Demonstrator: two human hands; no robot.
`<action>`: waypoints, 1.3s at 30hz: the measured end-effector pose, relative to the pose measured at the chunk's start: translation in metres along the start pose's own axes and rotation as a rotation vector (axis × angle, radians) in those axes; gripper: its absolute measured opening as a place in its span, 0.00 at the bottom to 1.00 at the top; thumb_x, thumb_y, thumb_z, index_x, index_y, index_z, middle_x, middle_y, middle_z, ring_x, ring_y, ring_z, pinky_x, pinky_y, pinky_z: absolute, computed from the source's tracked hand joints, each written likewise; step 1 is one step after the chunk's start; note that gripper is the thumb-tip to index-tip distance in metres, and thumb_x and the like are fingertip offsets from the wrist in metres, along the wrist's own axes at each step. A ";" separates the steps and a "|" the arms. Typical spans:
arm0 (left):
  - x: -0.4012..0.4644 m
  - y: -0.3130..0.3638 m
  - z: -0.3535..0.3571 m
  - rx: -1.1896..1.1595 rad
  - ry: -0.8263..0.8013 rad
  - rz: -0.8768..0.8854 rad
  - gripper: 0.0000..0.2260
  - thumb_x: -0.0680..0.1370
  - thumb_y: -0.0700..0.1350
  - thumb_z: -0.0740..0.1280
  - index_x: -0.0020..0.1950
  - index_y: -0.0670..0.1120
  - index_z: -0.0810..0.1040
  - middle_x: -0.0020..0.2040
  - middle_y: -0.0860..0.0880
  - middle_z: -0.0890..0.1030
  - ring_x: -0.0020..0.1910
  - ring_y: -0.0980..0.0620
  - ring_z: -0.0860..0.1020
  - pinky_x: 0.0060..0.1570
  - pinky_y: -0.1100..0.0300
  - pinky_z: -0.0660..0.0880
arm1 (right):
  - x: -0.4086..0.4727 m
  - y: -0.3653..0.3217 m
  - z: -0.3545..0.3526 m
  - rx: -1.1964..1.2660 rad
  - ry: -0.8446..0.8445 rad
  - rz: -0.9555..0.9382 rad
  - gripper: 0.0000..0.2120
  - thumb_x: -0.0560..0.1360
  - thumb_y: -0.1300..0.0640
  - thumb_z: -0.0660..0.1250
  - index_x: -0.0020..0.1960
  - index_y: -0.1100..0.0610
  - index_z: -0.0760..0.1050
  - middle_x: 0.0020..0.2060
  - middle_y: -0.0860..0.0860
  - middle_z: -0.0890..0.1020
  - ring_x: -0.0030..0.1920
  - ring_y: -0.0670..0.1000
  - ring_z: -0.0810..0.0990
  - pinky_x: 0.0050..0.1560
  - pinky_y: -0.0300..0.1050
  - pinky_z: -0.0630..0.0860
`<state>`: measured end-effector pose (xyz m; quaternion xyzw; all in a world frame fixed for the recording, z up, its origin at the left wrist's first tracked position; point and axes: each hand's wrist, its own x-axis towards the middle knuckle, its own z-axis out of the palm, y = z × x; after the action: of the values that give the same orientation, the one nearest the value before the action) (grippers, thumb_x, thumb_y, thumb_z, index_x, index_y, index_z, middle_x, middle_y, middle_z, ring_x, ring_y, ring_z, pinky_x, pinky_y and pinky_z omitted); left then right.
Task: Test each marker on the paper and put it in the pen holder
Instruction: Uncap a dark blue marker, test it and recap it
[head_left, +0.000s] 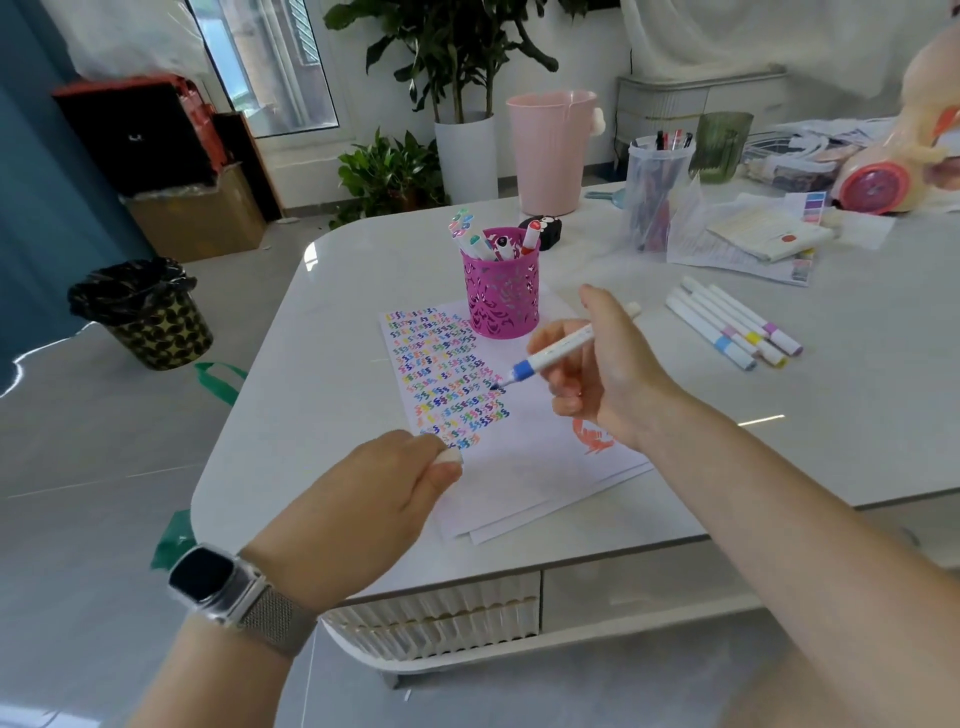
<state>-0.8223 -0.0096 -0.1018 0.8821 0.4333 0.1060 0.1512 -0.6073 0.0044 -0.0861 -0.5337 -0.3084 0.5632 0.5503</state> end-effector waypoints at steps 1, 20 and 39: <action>0.000 -0.002 0.001 0.025 -0.021 -0.008 0.15 0.80 0.55 0.52 0.48 0.47 0.73 0.44 0.50 0.76 0.45 0.52 0.74 0.51 0.55 0.70 | 0.002 0.004 0.001 -0.033 -0.015 -0.001 0.31 0.80 0.40 0.49 0.35 0.59 0.79 0.22 0.54 0.74 0.23 0.48 0.67 0.24 0.36 0.64; 0.003 -0.006 0.003 0.103 -0.105 -0.069 0.16 0.81 0.55 0.53 0.48 0.46 0.75 0.43 0.50 0.76 0.45 0.52 0.74 0.51 0.53 0.71 | 0.014 0.059 0.021 -0.636 0.247 -0.496 0.17 0.67 0.61 0.72 0.29 0.55 0.63 0.22 0.48 0.67 0.26 0.49 0.68 0.28 0.42 0.65; 0.004 -0.008 0.004 0.083 -0.101 -0.079 0.17 0.80 0.55 0.53 0.49 0.46 0.76 0.45 0.50 0.78 0.46 0.52 0.75 0.52 0.53 0.71 | 0.016 0.062 0.022 -0.731 0.188 -0.512 0.17 0.68 0.60 0.72 0.31 0.56 0.64 0.25 0.51 0.69 0.25 0.47 0.66 0.24 0.34 0.62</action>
<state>-0.8244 -0.0028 -0.1085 0.8741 0.4635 0.0373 0.1403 -0.6435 0.0122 -0.1427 -0.6481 -0.5577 0.2123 0.4731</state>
